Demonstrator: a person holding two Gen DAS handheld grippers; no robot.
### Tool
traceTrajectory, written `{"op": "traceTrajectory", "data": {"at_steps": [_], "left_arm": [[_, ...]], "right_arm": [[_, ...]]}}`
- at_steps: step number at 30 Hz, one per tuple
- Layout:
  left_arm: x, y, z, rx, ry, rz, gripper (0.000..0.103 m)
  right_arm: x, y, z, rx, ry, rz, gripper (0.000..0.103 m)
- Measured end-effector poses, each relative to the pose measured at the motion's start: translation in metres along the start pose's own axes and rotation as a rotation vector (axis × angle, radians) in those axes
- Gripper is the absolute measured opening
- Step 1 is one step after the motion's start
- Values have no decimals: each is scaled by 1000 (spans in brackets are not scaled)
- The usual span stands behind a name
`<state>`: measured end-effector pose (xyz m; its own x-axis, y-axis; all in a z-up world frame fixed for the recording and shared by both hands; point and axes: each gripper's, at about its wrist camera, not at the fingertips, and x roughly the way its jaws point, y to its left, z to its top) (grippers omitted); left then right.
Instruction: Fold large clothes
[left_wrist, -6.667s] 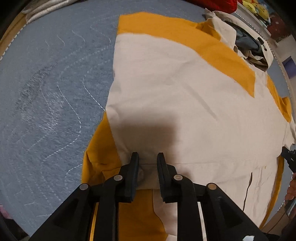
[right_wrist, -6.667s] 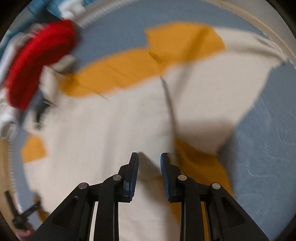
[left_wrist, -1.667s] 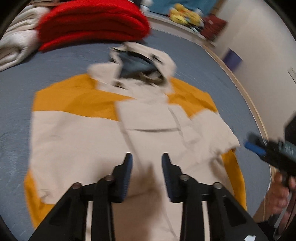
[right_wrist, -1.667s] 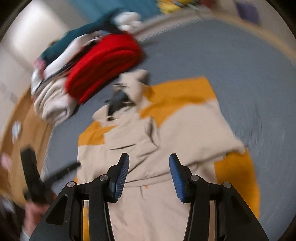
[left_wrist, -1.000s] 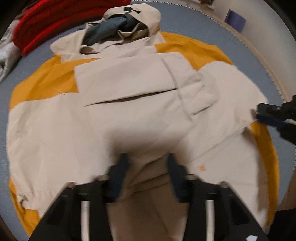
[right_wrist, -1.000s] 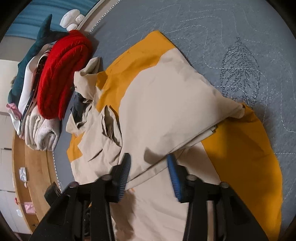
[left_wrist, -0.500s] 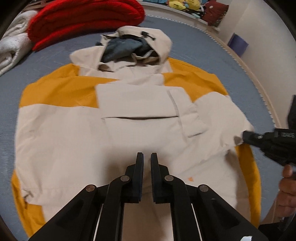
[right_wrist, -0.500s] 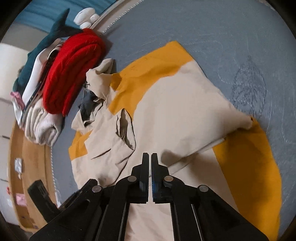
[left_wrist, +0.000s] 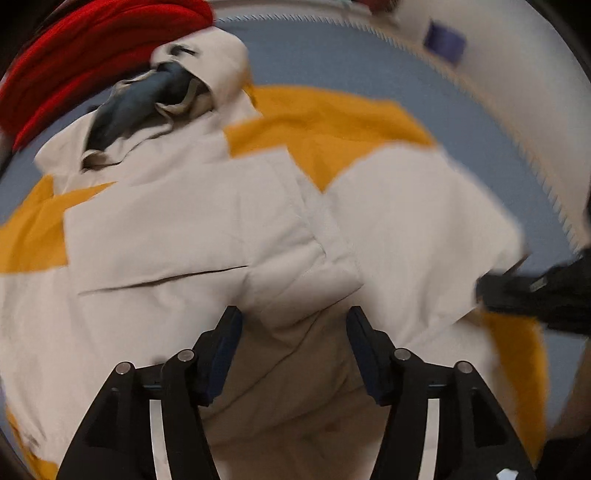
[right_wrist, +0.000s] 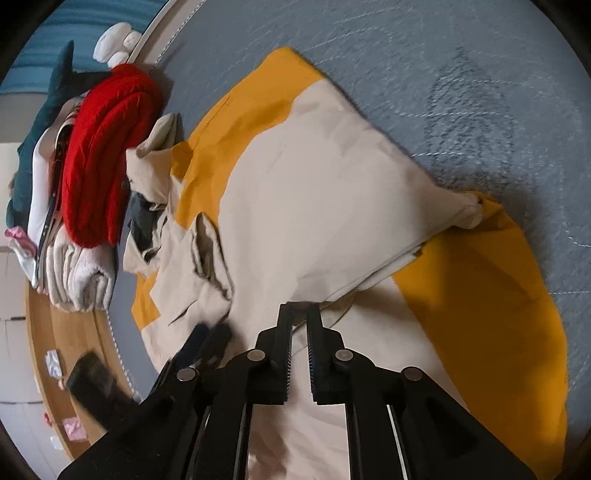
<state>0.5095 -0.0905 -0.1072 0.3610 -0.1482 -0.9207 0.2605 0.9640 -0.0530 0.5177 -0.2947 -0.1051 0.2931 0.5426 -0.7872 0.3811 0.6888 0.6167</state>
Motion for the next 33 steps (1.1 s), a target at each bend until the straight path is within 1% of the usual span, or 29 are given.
{"op": "traceTrajectory", "data": {"at_steps": [1,2,3,4,5,6,9,12,13,14,15,16,17,18,19,20,21,22,23,26,28,29,31,33], "left_arm": [[-1,2,1,8,-9,26,41],[-4,6,1,1,-12,37,14],[-11,16,1,-26,-9,38,7],[-22,29,0,-68,-22,47,7],[-31,39,-2,-104,-34,54,6],[-50,56,-8,-162,-53,52,6],[-97,96,-29,-299,-88,24,6],[-134,130,-52,-415,-115,-21,7],[-142,143,-59,-462,-120,-49,10],[-145,150,-64,-493,-119,-74,19],[-148,159,-71,-531,-120,-109,25],[-148,173,-79,-576,-133,-146,36],[-147,179,-83,-595,-145,-158,48],[-144,187,-89,-616,-157,-170,52],[-136,199,-97,-653,-170,-195,53],[-130,206,-100,-686,-168,-208,53],[-117,217,-103,-761,-136,-218,53],[-108,224,-103,-807,-126,-252,53],[-104,230,-104,-825,-121,-266,53],[-92,247,-111,-882,-82,-214,53],[-90,262,-125,-993,-89,-227,52],[-91,268,-127,-1018,-94,-225,50],[-97,278,-134,-1063,-106,-179,46],[-98,284,-140,-1093,-105,-177,33]], "right_arm": [[1,1,0,-2,7,8,15],[2,2,0,-3,11,12,17],[3,3,0,-4,13,14,22],[3,4,-1,-9,13,14,28],[3,5,-1,-12,12,12,31],[2,6,-2,-14,11,7,35],[2,7,-4,-15,17,5,36],[3,14,-7,-36,26,-3,36],[4,16,-8,-47,25,-10,36],[5,17,-9,-49,24,-15,36],[5,17,-10,-45,22,-15,36],[6,17,-11,-39,21,-15,36],[6,17,-11,-37,22,-17,36],[6,17,-12,-37,21,-21,36],[7,18,-14,-40,18,-26,36],[7,19,-15,-46,18,-27,36],[7,20,-16,-56,19,-30,36],[8,21,-17,-63,20,-33,36],[8,21,-16,-68,20,-34,36],[9,21,-16,-81,14,-47,36],[8,21,-15,-80,13,-46,36],[7,21,-15,-83,12,-45,36],[6,21,-14,-93,4,-54,36],[4,17,-11,-82,-1,-59,36]]}}
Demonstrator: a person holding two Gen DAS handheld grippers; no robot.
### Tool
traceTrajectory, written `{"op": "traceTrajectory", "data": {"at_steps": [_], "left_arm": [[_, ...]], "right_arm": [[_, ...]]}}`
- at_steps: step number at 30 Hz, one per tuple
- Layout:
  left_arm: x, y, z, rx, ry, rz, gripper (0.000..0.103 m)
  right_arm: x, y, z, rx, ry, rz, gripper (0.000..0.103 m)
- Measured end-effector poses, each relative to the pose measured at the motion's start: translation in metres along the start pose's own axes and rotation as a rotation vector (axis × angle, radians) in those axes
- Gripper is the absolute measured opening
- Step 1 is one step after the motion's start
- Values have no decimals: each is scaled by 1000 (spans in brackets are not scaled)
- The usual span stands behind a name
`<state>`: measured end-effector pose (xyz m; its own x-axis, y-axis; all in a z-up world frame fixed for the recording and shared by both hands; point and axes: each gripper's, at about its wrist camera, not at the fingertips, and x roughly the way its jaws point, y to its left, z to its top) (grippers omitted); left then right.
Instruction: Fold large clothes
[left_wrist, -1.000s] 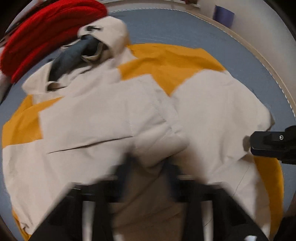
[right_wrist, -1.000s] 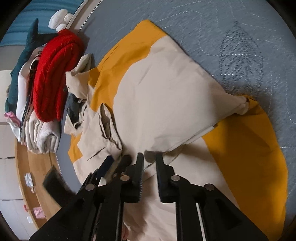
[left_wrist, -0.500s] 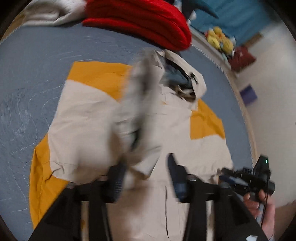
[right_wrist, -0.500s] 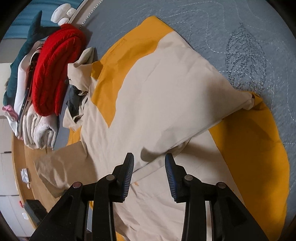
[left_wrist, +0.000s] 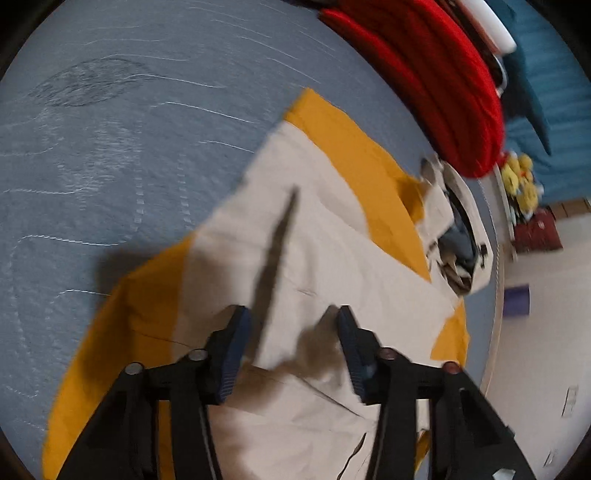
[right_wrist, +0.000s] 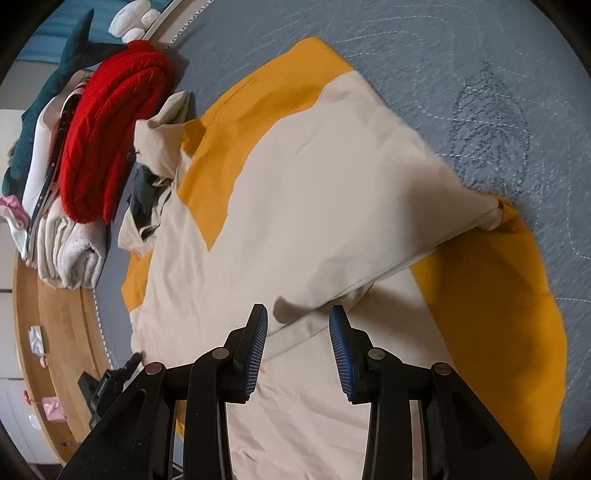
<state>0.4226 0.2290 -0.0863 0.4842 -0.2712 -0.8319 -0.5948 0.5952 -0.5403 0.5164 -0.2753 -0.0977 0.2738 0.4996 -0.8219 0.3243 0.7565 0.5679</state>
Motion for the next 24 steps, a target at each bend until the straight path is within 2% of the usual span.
{"op": "traceTrajectory", "data": {"at_steps": [1,2,5,8,11,14,15,16,18,21,24], "left_arm": [[-1,3,1,-6,13,-12,15],[-1,4,-1,-2,18,-12,4],[-13,-2,-3,49,-23,13,3],[-37,-12,1,112,-105,29,2],[-51,-15,4,145,-160,80,2],[-40,-5,7,114,-110,95,2],[-37,0,7,96,-92,88,2],[-35,2,8,91,-79,82,2],[-36,-1,7,104,-78,71,2],[-38,-11,6,155,-81,62,2],[-33,-12,7,174,-76,91,2]], "right_arm": [[-1,-3,1,11,-3,-1,36],[-1,-5,3,20,-6,-5,36],[-3,-14,6,58,-11,-13,36],[-5,-22,8,98,-23,-19,36],[-11,-25,7,120,-37,-28,36],[-15,-26,5,116,-59,-56,35],[-17,-30,6,122,-73,-72,28],[-18,-35,6,137,-93,-92,14],[-19,-45,9,165,-104,-104,7],[-24,-56,8,237,-122,-95,4],[-28,-53,2,240,-145,-160,4]]}}
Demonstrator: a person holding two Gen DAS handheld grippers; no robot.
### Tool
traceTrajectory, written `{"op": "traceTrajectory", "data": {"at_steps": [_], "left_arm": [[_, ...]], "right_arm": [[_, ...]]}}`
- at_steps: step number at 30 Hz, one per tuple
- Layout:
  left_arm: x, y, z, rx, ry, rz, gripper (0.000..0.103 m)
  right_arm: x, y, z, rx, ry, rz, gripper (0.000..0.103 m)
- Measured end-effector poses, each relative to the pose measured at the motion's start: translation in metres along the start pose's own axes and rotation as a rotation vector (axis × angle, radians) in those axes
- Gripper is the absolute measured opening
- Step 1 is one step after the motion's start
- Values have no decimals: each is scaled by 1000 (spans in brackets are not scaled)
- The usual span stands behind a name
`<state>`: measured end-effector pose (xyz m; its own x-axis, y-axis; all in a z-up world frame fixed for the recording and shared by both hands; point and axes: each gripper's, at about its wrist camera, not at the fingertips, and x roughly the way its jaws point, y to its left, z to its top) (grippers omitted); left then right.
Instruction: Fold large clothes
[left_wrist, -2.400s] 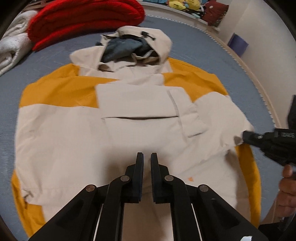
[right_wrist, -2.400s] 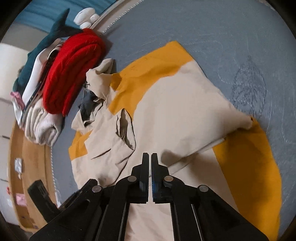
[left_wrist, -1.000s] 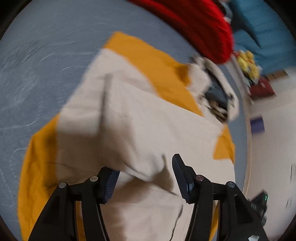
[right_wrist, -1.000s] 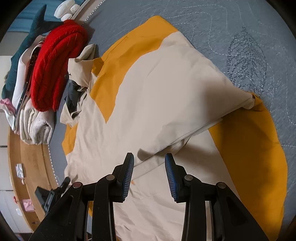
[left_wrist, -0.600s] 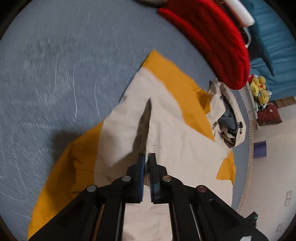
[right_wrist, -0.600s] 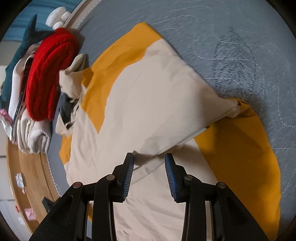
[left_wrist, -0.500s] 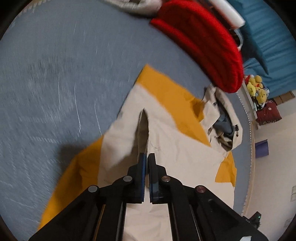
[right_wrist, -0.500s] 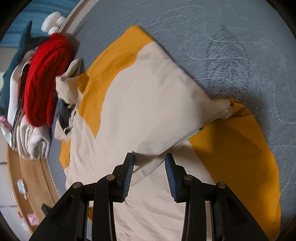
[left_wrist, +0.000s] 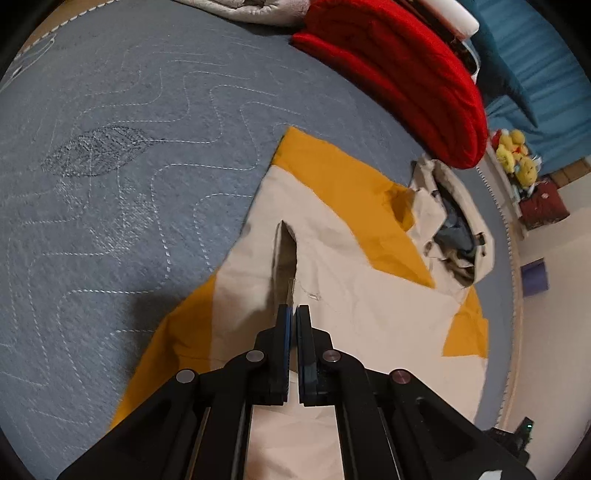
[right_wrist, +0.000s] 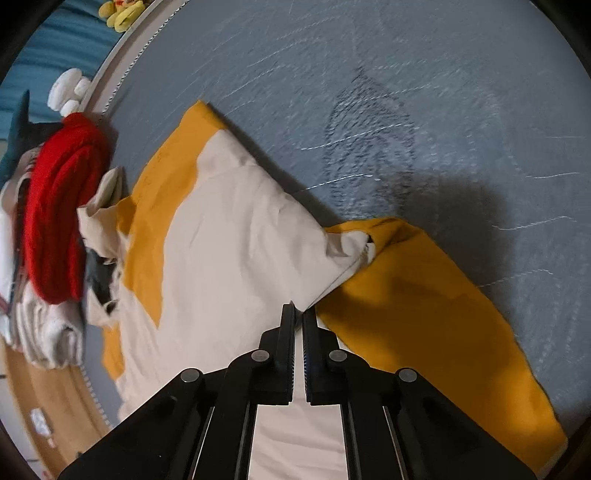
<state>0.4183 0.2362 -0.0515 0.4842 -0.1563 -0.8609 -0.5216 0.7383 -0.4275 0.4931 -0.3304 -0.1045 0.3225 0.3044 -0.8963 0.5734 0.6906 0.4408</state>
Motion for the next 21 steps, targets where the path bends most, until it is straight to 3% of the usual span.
{"op": "traceTrajectory", "data": {"at_steps": [5,9,11,12,15,17,19,21], "left_arm": [[5,6,3,11,-3,48,2],[2,-1,6,43,-7,58,3],[3,0,9,34,12,51,8],[-4,2,10,19,-26,77,8],[-21,-8,12,79,-128,141,8],[-21,-25,9,176,-135,138,8],[-4,-44,0,297,-47,103,11],[18,-50,-12,371,37,139,14]], "right_arm": [[-10,-1,-14,3,-60,-165,9],[-37,30,-33,-149,-207,-151,9],[-49,50,-40,-241,-281,-106,10],[-49,62,-41,-297,-282,-65,12],[-27,81,-33,-415,-167,27,14],[-10,81,-31,-420,-97,30,14],[7,76,-27,-426,-50,-23,14],[21,69,-23,-416,-17,-77,14]]}}
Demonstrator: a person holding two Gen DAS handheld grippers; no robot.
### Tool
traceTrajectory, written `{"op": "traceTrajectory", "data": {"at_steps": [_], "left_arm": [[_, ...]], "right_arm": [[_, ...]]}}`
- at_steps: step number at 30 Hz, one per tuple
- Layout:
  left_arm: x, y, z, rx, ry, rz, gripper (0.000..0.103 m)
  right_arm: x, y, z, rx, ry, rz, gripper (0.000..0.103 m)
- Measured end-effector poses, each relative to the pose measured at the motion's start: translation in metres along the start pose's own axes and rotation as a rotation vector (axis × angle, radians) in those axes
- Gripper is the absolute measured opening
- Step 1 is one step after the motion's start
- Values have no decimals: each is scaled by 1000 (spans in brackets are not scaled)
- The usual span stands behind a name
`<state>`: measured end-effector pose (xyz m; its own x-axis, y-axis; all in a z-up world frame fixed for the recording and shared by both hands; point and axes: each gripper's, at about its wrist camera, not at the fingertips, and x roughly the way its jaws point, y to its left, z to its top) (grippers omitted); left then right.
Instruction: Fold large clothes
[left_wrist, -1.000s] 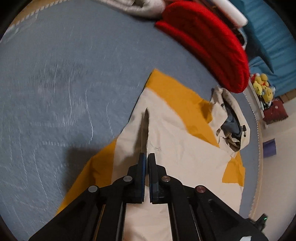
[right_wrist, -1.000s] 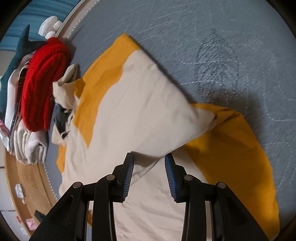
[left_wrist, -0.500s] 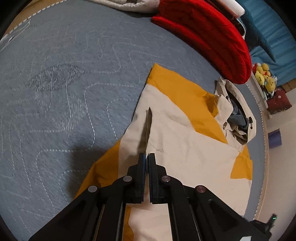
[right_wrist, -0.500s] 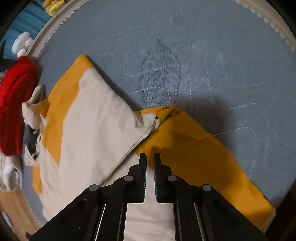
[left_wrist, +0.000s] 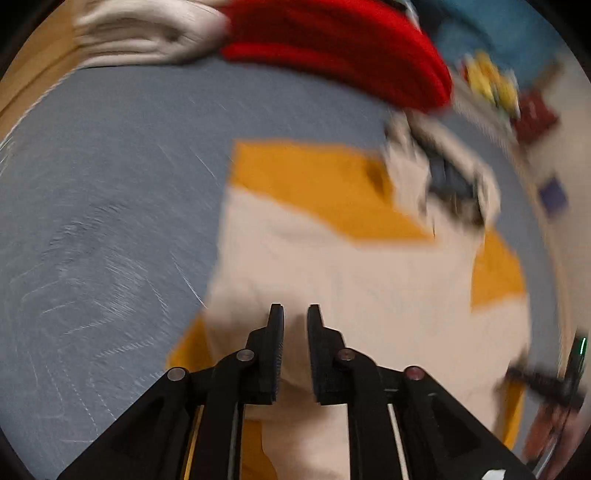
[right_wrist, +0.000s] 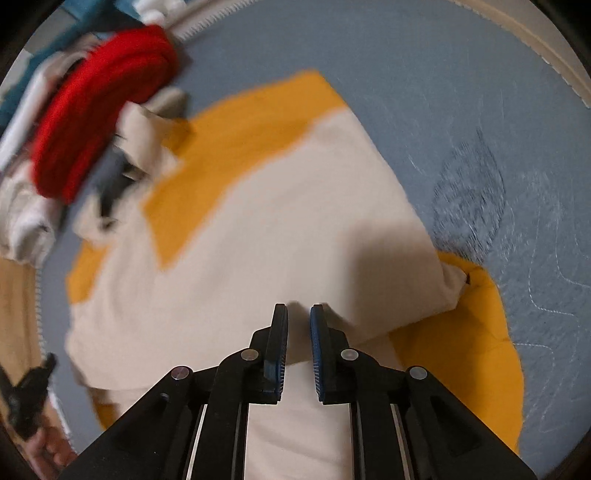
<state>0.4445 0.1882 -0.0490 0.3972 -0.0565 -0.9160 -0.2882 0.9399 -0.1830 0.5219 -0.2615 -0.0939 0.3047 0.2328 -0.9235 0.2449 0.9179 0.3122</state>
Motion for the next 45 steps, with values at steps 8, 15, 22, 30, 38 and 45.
{"op": "traceTrajectory", "data": {"at_steps": [8,15,22,30,38,45], "left_arm": [[32,23,-3,-39,108,95,14],[31,23,2,-40,96,69,14],[39,24,2,-52,154,88,18],[-18,-9,15,76,-50,43,25],[-49,-38,14,142,-199,52,43],[-63,-57,12,167,-282,29,60]], "right_arm": [[18,-5,1,6,66,-31,14],[-1,27,6,-132,-25,-29,14],[30,19,3,-132,74,-42,14],[-16,45,4,-212,-70,-29,14],[-113,101,-10,-430,-467,56,14],[-149,114,-19,-521,-598,45,41]]}}
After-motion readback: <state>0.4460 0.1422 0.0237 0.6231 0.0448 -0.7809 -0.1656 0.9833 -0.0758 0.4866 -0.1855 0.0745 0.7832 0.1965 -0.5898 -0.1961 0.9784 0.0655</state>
